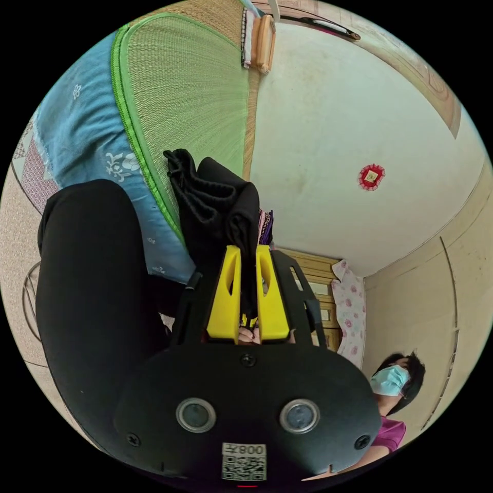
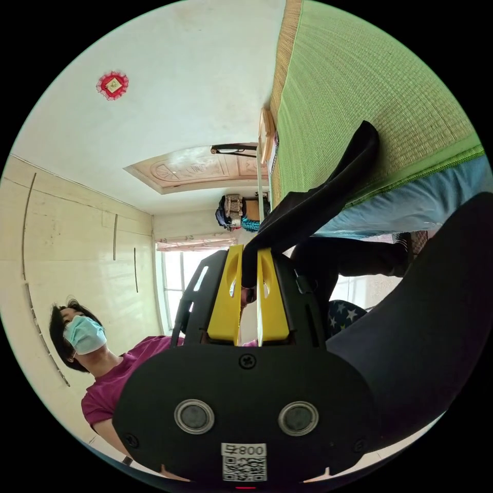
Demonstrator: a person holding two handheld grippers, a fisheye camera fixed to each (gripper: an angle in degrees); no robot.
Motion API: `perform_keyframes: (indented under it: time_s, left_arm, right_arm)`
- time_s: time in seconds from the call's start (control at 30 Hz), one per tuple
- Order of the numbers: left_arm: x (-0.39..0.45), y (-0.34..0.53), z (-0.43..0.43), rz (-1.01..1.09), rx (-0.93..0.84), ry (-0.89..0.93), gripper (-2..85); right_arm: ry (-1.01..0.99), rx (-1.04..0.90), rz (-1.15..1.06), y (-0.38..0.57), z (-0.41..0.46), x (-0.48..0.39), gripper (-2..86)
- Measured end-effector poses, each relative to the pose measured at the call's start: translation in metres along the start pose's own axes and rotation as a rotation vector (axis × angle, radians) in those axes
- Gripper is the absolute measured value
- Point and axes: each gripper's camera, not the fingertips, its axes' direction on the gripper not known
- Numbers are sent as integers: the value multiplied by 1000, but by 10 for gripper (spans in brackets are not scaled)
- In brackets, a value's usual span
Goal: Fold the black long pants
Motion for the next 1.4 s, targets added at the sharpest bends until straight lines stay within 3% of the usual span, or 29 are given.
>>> perform_keyframes:
  time_s: [0.4, 0.6, 0.67, 0.8, 0.93, 1.1, 1.23, 1.33, 1.4]
  left_arm:
    - [26, -71, 336, 74, -128, -55, 50]
    - [103, -126, 612, 225, -271, -5, 49]
    - [161, -134, 744, 339, -342, 53, 50]
    - [248, -121, 947, 513, -469, 162, 51]
    - [291, -75, 1165, 652, -634, 196, 52]
    - [217, -29, 1386, 608, -818, 96, 52]
    - [85, -16, 1524, 504, -980, -237, 50]
    - [41, -19, 1565, 405, -959, -94, 49]
    - [41, -16, 1592, 462, -996, -128, 49]
  right_arm:
    - [-38, 126, -107, -13, -107, 65, 23]
    - [52, 229, -316, -52, -212, 16, 18]
    - [102, 288, -401, -57, -253, -16, 18]
    - [250, 465, -614, -33, -350, -94, 20]
    - [375, 631, -702, 22, -416, -113, 25]
    - [449, 822, -542, 94, -473, -9, 26]
    - [409, 875, -276, 115, -483, 111, 24]
    - [297, 874, -188, 129, -475, 187, 23]
    - [238, 902, -205, 140, -471, 214, 22]
